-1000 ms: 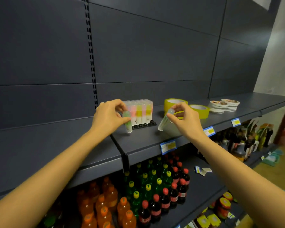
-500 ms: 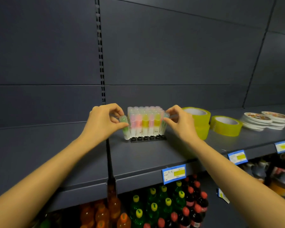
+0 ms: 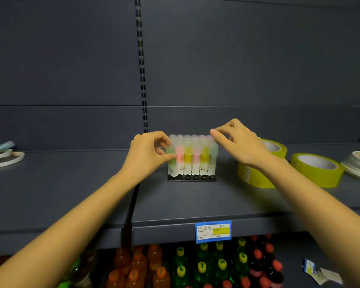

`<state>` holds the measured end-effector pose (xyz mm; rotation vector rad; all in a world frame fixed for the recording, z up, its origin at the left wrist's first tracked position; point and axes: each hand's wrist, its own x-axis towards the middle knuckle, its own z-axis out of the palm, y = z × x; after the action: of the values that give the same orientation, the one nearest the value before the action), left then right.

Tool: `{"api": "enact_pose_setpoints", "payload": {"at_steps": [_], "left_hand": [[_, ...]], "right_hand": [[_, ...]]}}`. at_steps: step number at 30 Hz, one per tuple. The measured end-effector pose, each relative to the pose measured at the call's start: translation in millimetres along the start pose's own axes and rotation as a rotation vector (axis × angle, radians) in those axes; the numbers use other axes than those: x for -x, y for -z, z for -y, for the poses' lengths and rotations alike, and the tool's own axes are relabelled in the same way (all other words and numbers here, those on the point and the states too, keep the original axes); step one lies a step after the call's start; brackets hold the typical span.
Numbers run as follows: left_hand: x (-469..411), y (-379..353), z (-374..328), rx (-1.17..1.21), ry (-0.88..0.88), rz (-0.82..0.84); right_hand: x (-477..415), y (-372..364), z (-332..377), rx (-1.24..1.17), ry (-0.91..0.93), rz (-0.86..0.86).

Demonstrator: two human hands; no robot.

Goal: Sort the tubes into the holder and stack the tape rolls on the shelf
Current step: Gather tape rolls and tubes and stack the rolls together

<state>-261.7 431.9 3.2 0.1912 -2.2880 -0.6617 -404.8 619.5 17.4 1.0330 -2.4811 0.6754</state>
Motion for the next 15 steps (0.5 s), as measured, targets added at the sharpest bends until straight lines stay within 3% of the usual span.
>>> {"api": "enact_pose_setpoints", "payload": {"at_steps": [4,15], "left_hand": [[-1,-6,-6,-0.095,0.036,-0.041],[1,-26,-8,-0.364,0.114,-0.068]], "right_hand": [[-7,6,-2,-0.08,0.099,-0.058],[-22,-1,10,-0.17,0.271,-0.013]]}}
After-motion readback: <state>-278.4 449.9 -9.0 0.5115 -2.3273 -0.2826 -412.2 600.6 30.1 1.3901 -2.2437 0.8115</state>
